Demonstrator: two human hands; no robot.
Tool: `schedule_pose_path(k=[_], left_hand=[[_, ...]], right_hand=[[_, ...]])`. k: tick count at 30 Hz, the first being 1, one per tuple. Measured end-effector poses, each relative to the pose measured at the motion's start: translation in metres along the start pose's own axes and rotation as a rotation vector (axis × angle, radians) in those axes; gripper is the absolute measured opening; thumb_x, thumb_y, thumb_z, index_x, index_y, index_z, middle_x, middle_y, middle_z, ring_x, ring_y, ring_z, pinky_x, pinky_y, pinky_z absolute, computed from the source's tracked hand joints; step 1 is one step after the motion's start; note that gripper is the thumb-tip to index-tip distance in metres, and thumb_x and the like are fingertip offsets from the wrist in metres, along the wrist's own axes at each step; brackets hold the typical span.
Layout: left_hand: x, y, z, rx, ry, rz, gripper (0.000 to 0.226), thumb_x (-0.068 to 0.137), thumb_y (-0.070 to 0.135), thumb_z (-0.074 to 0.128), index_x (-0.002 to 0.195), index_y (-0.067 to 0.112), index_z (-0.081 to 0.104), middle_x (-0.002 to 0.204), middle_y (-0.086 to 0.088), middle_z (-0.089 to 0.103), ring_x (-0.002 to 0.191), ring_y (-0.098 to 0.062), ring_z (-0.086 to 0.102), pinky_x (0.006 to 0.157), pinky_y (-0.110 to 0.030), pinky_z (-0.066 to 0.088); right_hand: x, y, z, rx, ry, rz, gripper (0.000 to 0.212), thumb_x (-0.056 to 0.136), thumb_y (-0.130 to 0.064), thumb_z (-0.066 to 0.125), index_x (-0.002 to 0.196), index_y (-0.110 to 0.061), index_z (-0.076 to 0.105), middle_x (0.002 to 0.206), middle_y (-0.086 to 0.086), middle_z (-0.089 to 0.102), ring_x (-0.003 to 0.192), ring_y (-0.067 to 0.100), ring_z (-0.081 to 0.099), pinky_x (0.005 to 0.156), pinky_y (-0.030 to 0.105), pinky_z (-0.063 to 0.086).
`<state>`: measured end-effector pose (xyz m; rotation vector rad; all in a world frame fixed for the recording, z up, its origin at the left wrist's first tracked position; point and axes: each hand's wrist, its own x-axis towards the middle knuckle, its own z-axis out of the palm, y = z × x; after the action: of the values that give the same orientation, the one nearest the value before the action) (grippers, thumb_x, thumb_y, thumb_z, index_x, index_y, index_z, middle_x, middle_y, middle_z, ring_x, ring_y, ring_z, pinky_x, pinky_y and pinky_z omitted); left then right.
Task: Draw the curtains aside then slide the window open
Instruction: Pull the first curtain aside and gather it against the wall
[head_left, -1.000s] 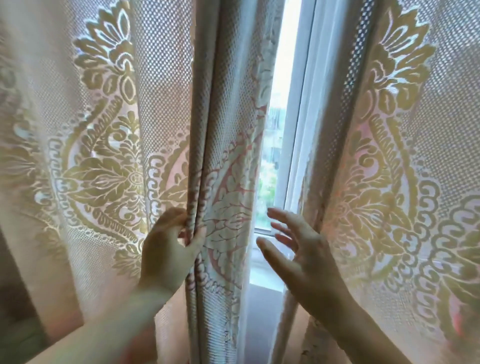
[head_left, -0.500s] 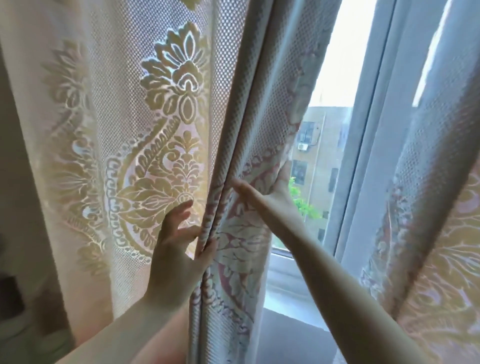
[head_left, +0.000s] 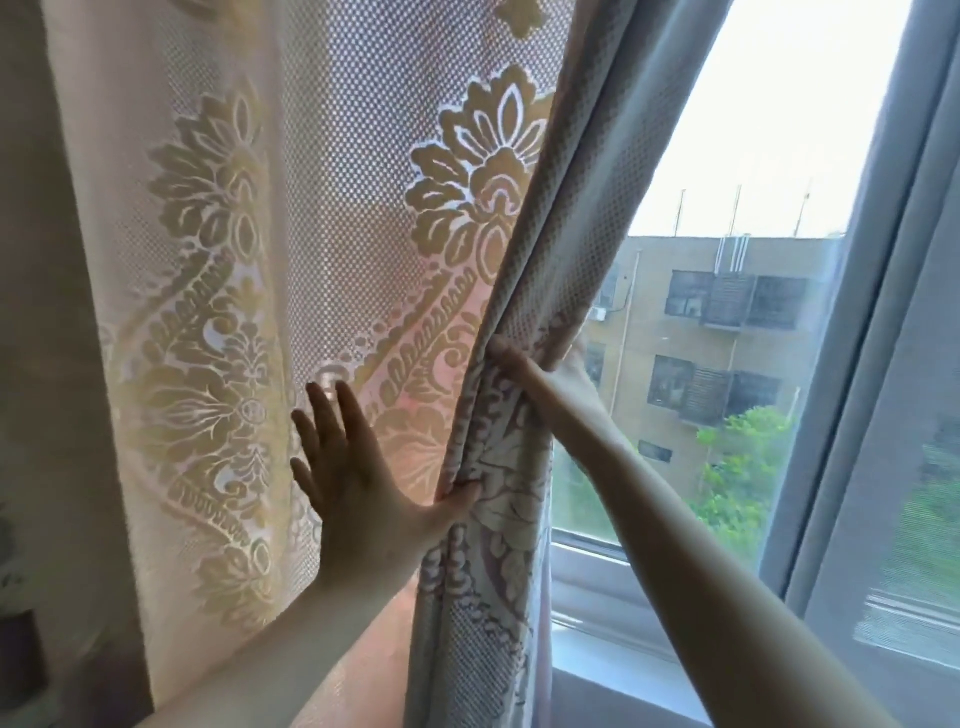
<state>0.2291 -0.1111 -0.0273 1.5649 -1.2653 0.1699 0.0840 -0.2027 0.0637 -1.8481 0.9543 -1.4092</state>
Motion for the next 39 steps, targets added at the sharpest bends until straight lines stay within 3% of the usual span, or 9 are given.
schedule_pose_path(k=[4, 9, 13, 17, 21, 23, 26, 32, 39], left_hand=[[0.017, -0.019, -0.014, 0.008, -0.022, -0.043, 0.140, 0.052, 0.083, 0.060, 0.143, 0.028, -0.032, 0.152, 0.006, -0.039, 0.140, -0.015, -0.035, 0.117, -0.055, -0.010], [0.039, -0.046, -0.021, -0.004, -0.034, -0.089, 0.146, 0.044, 0.087, 0.060, 0.137, 0.032, -0.038, 0.150, 0.010, -0.042, 0.142, -0.014, -0.032, 0.118, -0.052, -0.009], [0.059, -0.061, -0.027, 0.010, -0.006, -0.098, 0.149, 0.039, 0.089, 0.060, 0.134, 0.033, -0.040, 0.152, 0.010, -0.038, 0.143, -0.012, -0.029, 0.119, -0.051, -0.005], [0.077, -0.074, -0.034, 0.016, 0.055, -0.097, 0.149, 0.040, 0.086, 0.064, 0.135, 0.036, -0.039, 0.153, 0.011, -0.036, 0.144, -0.011, -0.026, 0.120, -0.048, -0.003], [0.092, -0.092, -0.041, 0.065, 0.117, -0.102, 0.148, 0.042, 0.083, 0.065, 0.143, 0.031, -0.030, 0.155, 0.011, -0.031, 0.144, -0.007, -0.024, 0.121, -0.046, 0.000], [0.096, -0.102, -0.043, 0.097, 0.155, -0.116, 0.149, 0.040, 0.087, 0.061, 0.145, 0.028, -0.026, 0.157, 0.008, -0.026, 0.145, -0.009, -0.022, 0.121, -0.045, 0.002], [0.100, -0.116, -0.047, 0.157, 0.227, -0.145, 0.152, 0.038, 0.088, 0.060, 0.148, 0.020, -0.020, 0.160, -0.001, -0.018, 0.147, -0.015, -0.016, 0.121, -0.048, 0.004], [0.113, -0.152, -0.064, 0.228, 0.330, -0.173, 0.149, 0.041, 0.082, 0.067, 0.150, 0.014, -0.008, 0.161, -0.010, -0.004, 0.149, -0.021, -0.008, 0.120, -0.053, 0.008], [0.131, -0.199, -0.094, 0.234, 0.351, -0.240, 0.145, 0.038, 0.085, 0.068, 0.150, 0.018, 0.005, 0.157, -0.009, 0.018, 0.146, -0.028, 0.017, 0.113, -0.055, 0.027]], right_hand=[[0.019, -0.004, 0.032, 0.056, -0.009, -0.011, 0.133, 0.040, -0.075, 0.069, 0.151, -0.022, 0.019, 0.122, -0.010, 0.058, 0.109, 0.012, 0.061, 0.101, 0.033, 0.047], [0.040, -0.014, 0.066, 0.117, -0.076, -0.058, 0.125, 0.040, -0.074, 0.066, 0.147, -0.025, 0.024, 0.118, -0.012, 0.053, 0.095, 0.001, 0.057, 0.081, 0.015, 0.044], [0.062, -0.014, 0.097, 0.210, -0.145, -0.110, 0.111, 0.051, -0.068, 0.075, 0.142, -0.021, 0.030, 0.111, -0.023, 0.052, 0.095, -0.010, 0.054, 0.081, 0.015, 0.046], [0.085, -0.017, 0.131, 0.244, -0.217, -0.168, 0.120, 0.042, -0.081, 0.072, 0.141, -0.024, 0.036, 0.127, -0.012, 0.058, 0.108, -0.001, 0.060, 0.090, 0.016, 0.049], [0.100, -0.022, 0.164, 0.310, -0.306, -0.207, 0.110, 0.047, -0.075, 0.072, 0.139, -0.026, 0.035, 0.126, -0.011, 0.058, 0.110, 0.003, 0.059, 0.075, 0.002, 0.046], [0.105, -0.024, 0.180, 0.324, -0.329, -0.227, 0.112, 0.046, -0.077, 0.074, 0.137, -0.027, 0.034, 0.131, -0.006, 0.058, 0.113, 0.007, 0.060, 0.085, 0.010, 0.051], [0.111, -0.027, 0.202, 0.364, -0.350, -0.260, 0.127, 0.041, -0.083, 0.073, 0.145, -0.025, 0.027, 0.135, -0.006, 0.056, 0.118, 0.011, 0.059, 0.105, 0.035, 0.047], [0.119, -0.039, 0.250, 0.393, -0.403, -0.274, 0.142, 0.037, -0.087, 0.073, 0.151, -0.027, 0.013, 0.150, 0.000, 0.043, 0.133, 0.020, 0.048, 0.111, 0.047, 0.039], [0.129, -0.059, 0.309, 0.408, -0.442, -0.300, 0.143, 0.036, -0.090, 0.068, 0.151, -0.039, 0.000, 0.155, -0.001, 0.034, 0.140, 0.021, 0.038, 0.115, 0.048, 0.033]])
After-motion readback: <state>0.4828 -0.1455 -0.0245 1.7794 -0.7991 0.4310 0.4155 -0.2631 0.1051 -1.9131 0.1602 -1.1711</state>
